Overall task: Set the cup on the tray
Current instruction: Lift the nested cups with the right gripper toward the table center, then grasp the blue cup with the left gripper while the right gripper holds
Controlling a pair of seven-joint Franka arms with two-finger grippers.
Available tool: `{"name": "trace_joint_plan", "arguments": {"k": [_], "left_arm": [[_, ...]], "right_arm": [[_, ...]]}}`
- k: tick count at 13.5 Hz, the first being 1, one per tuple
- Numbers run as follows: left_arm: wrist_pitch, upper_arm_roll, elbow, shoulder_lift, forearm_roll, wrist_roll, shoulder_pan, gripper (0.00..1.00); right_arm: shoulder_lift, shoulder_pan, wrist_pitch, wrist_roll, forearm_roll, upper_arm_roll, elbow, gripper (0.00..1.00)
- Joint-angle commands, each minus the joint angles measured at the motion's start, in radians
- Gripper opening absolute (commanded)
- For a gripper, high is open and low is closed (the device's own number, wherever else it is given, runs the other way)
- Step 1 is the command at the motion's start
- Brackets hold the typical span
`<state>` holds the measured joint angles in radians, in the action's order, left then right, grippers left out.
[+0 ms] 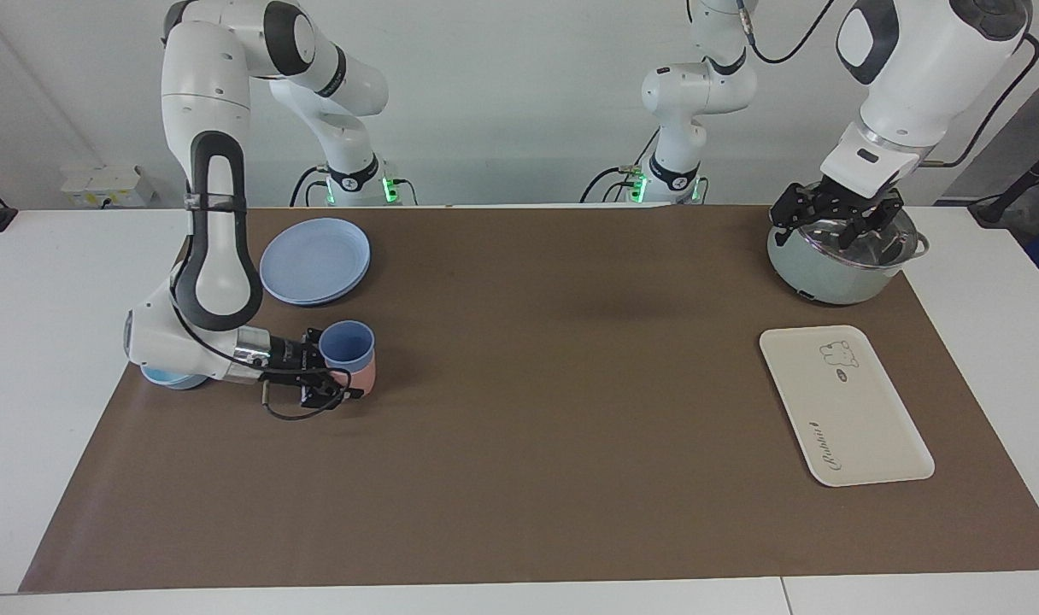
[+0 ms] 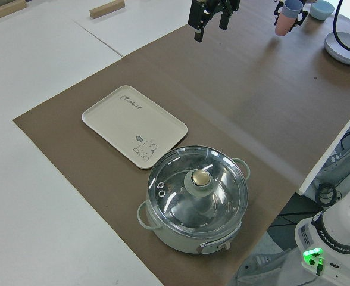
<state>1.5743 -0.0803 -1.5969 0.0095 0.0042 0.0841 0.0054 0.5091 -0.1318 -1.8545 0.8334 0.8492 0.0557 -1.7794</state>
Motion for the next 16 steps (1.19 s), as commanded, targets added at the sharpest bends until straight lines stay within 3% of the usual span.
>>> {"name": "trace_joint_plan", "arguments": {"k": [1, 4, 7, 11, 13, 16], "left_arm": [[-0.004, -0.001, -0.017, -0.029, -0.007, 0.011, -0.002, 1.0], [0.0, -0.007, -0.02, -0.031, -0.09, -0.045, -0.015, 1.0], [0.062, -0.007, -0.023, -0.031, -0.136, -0.312, -0.128, 1.0], [0.301, -0.007, -0.089, -0.046, -0.138, -0.763, -0.358, 1.0], [0.462, -0.007, -0.181, -0.069, -0.138, -0.89, -0.454, 0.95], [0.55, -0.007, -0.198, -0.053, -0.138, -0.925, -0.487, 0.83]], "right_arm": [[-0.087, 0.053, -0.012, 0.004, 0.054, 0.001, -0.063, 0.0], [-0.136, 0.142, -0.044, 0.09, 0.054, 0.001, -0.063, 0.0], [-0.184, 0.257, -0.145, 0.244, 0.065, 0.001, -0.057, 0.0], [-0.222, 0.392, -0.291, 0.404, 0.105, 0.001, -0.048, 0.0], [-0.227, 0.461, -0.38, 0.469, 0.106, 0.001, -0.046, 0.0], [-0.227, 0.511, -0.44, 0.555, 0.106, 0.001, -0.02, 0.0]]}}
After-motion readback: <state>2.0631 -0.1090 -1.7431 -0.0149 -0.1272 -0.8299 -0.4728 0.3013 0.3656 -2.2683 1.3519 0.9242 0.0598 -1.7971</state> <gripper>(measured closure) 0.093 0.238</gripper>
